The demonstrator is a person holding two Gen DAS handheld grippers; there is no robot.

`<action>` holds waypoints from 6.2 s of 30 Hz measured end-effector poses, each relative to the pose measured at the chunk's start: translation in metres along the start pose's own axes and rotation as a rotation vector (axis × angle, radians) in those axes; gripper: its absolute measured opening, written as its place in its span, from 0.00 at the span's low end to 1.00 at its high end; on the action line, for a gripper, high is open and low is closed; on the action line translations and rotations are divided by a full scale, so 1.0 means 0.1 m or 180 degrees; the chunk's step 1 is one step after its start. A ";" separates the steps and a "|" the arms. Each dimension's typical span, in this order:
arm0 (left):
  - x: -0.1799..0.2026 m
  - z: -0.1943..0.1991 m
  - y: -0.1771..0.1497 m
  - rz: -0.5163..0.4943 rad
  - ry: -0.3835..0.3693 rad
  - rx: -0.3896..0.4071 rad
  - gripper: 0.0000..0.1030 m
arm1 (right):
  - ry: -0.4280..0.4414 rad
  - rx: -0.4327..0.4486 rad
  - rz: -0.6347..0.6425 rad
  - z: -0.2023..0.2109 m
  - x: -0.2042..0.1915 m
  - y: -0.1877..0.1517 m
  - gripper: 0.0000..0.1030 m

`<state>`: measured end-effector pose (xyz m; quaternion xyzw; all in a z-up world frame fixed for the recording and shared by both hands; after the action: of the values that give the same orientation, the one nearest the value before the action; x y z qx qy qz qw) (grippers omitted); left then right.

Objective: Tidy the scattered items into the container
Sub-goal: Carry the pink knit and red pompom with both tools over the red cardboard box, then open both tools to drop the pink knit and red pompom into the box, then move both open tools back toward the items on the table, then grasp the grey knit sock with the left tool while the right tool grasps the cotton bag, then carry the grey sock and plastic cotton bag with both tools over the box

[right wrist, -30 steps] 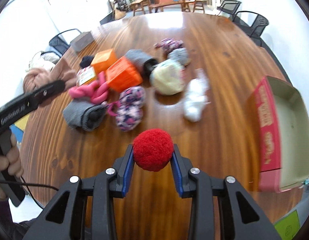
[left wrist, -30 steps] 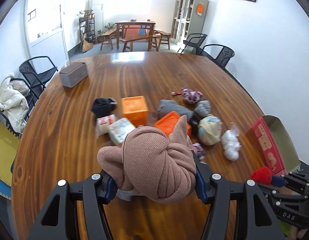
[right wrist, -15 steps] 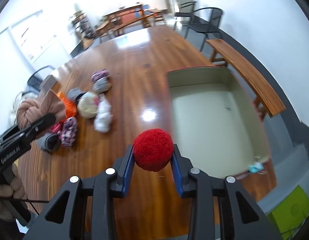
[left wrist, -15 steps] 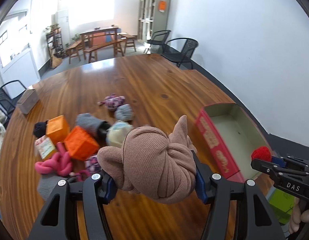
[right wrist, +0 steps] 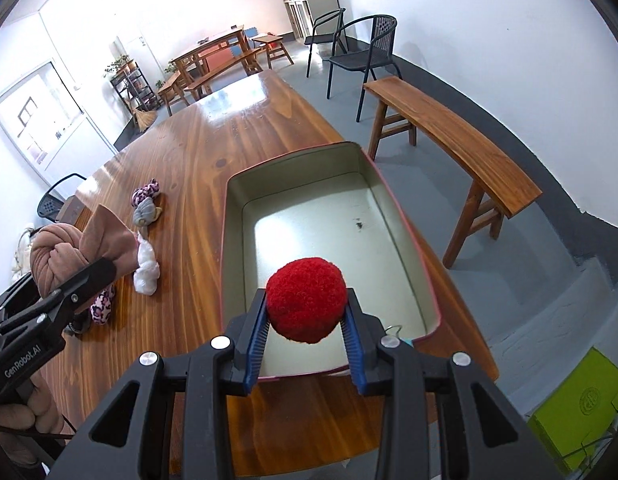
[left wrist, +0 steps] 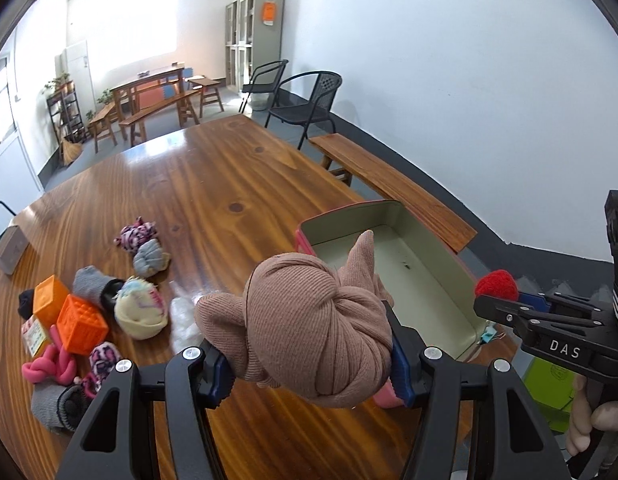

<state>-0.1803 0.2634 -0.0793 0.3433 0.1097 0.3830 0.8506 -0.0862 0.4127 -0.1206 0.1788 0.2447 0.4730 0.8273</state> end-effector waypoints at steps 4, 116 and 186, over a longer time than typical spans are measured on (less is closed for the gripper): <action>0.16 -0.10 0.10 -0.0063 -0.0090 0.0010 0.61 | -0.0006 0.0009 -0.0008 0.00 0.08 0.05 0.37; -3.18 0.25 -1.64 0.1573 0.0739 -0.0599 0.31 | 0.0045 -0.0840 0.0579 -1.84 -2.50 -0.15 0.46; 0.45 -0.04 0.51 -0.0348 0.0082 0.0227 0.31 | -0.0039 0.0221 -0.0127 0.00 -0.12 0.32 0.36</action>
<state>-0.1813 0.3220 -0.0446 0.3618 0.1529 0.3361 0.8560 -0.1139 0.4175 -0.1008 0.2054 0.2595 0.4465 0.8313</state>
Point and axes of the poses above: each gripper's, at about its wrist camera, not at the fingertips, and z roughly against the way its jaws point, x to its right, y to its top, the point moved 3 cm from there along -z, roughly the way its jaws point, and after that the axes turned 2 degrees about -z, right-handed, at the moved point
